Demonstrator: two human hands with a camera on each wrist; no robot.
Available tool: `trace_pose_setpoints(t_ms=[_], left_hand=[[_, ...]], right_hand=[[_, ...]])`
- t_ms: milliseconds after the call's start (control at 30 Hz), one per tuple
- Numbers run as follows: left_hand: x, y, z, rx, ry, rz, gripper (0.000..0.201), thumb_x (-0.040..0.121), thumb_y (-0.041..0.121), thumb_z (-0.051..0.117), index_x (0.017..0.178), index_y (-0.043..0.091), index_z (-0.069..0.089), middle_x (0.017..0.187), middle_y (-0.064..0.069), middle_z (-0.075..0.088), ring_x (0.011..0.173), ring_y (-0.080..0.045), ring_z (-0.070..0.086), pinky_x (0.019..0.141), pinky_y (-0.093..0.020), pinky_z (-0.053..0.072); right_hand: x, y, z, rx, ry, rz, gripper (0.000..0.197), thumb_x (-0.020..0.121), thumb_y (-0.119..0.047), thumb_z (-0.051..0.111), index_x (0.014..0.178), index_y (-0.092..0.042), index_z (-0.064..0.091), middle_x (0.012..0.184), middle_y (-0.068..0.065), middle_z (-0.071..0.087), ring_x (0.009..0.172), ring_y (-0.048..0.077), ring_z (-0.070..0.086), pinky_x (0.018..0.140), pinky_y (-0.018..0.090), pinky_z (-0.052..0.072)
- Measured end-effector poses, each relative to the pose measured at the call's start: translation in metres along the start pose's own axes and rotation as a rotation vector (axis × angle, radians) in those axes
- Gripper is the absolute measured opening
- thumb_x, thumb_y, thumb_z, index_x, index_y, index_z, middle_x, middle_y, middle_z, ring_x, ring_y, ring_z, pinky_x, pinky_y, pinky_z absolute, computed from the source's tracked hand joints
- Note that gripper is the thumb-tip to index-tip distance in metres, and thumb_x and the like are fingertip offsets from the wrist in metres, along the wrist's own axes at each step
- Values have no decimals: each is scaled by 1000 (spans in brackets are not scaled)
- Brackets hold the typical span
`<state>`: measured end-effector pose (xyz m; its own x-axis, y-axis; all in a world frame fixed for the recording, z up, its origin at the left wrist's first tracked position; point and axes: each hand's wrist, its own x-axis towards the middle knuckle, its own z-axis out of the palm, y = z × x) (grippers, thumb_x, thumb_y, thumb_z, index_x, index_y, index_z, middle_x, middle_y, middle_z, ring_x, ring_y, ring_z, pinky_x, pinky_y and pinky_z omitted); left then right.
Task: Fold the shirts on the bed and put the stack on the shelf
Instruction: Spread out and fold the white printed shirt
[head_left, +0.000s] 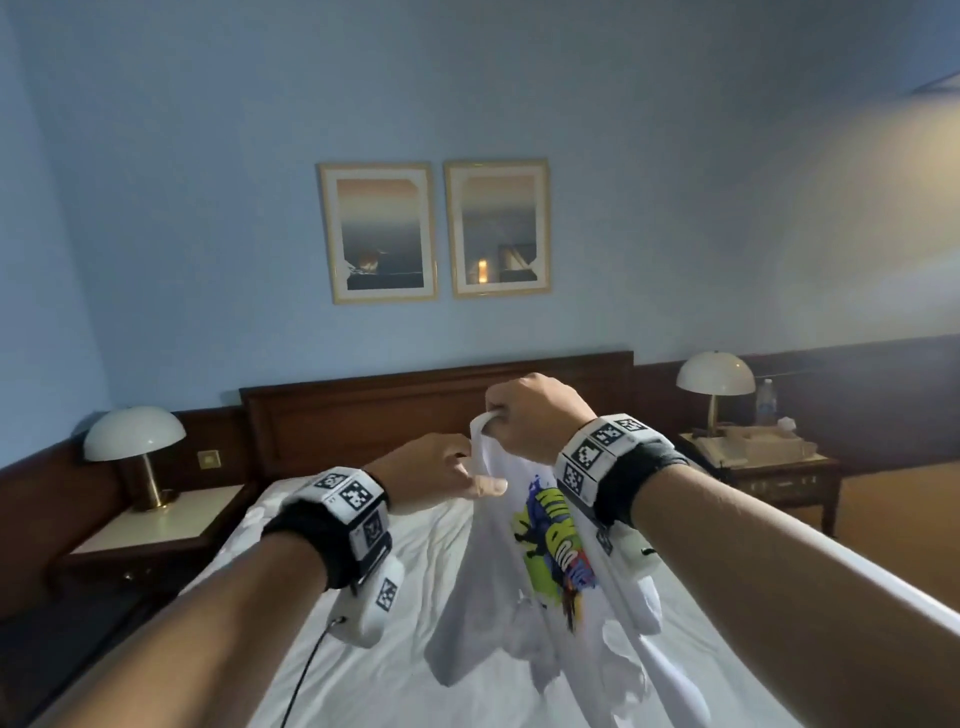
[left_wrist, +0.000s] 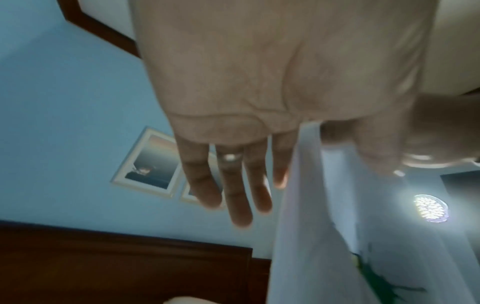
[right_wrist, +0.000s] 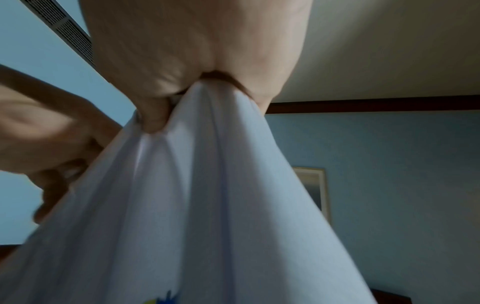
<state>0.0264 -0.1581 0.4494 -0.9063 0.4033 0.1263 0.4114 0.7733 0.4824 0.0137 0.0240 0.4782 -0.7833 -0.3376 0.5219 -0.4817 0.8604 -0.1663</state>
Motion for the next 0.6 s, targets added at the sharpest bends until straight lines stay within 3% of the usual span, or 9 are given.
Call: trace_pose_setpoints(t_ms=[33, 133, 200, 300, 400, 467, 600], left_hand=[[6, 5, 11, 49, 86, 22, 47, 78, 67, 67, 99, 25, 67, 89, 6, 71, 79, -13, 65, 75, -31, 52], [18, 17, 34, 60, 316, -25, 37, 94, 48, 56, 76, 16, 58, 66, 2, 58, 71, -26, 58, 61, -32, 37], [22, 20, 41, -5, 359, -75, 37, 95, 37, 55, 65, 15, 52, 63, -2, 56, 69, -29, 56, 58, -32, 34], [20, 22, 44, -20, 346, -70, 27, 93, 20, 59, 68, 11, 62, 67, -7, 63, 68, -26, 58, 61, -32, 39], [16, 29, 44, -117, 361, -32, 22, 92, 11, 60, 72, 13, 69, 68, -1, 64, 64, -15, 53, 59, -27, 38], [14, 34, 47, -99, 391, -46, 20, 90, 4, 56, 77, 9, 70, 77, -7, 69, 69, -17, 53, 60, -27, 37], [0, 38, 46, 2, 410, -104, 17, 89, 11, 58, 76, 15, 68, 68, -2, 63, 64, -20, 53, 58, -31, 39]], right_hand=[[-2, -1, -2, -11, 6, -10, 17, 81, -34, 59, 68, -24, 53, 74, -5, 59, 73, 25, 56, 62, 27, 38], [-9, 6, -7, -29, 1, -9, 25, 79, -37, 62, 63, -22, 49, 72, -3, 59, 73, 27, 56, 62, 28, 38], [-18, 19, -9, -40, -11, 4, 35, 81, -44, 64, 61, -22, 45, 71, -4, 56, 71, 26, 53, 62, 29, 37], [-37, 47, -7, -46, -79, 29, 39, 86, -49, 65, 64, -24, 44, 71, -5, 54, 72, 25, 53, 62, 30, 37], [-59, 73, 6, 55, -156, 61, 28, 91, -40, 64, 74, -26, 47, 73, -2, 53, 72, 27, 53, 64, 29, 39], [-75, 88, 18, 154, -150, 95, 20, 93, -33, 64, 78, -25, 51, 71, -2, 54, 70, 25, 52, 62, 28, 37], [-113, 125, 47, 258, -173, 231, 15, 94, -28, 64, 80, -21, 61, 74, 6, 61, 73, 28, 56, 63, 32, 42]])
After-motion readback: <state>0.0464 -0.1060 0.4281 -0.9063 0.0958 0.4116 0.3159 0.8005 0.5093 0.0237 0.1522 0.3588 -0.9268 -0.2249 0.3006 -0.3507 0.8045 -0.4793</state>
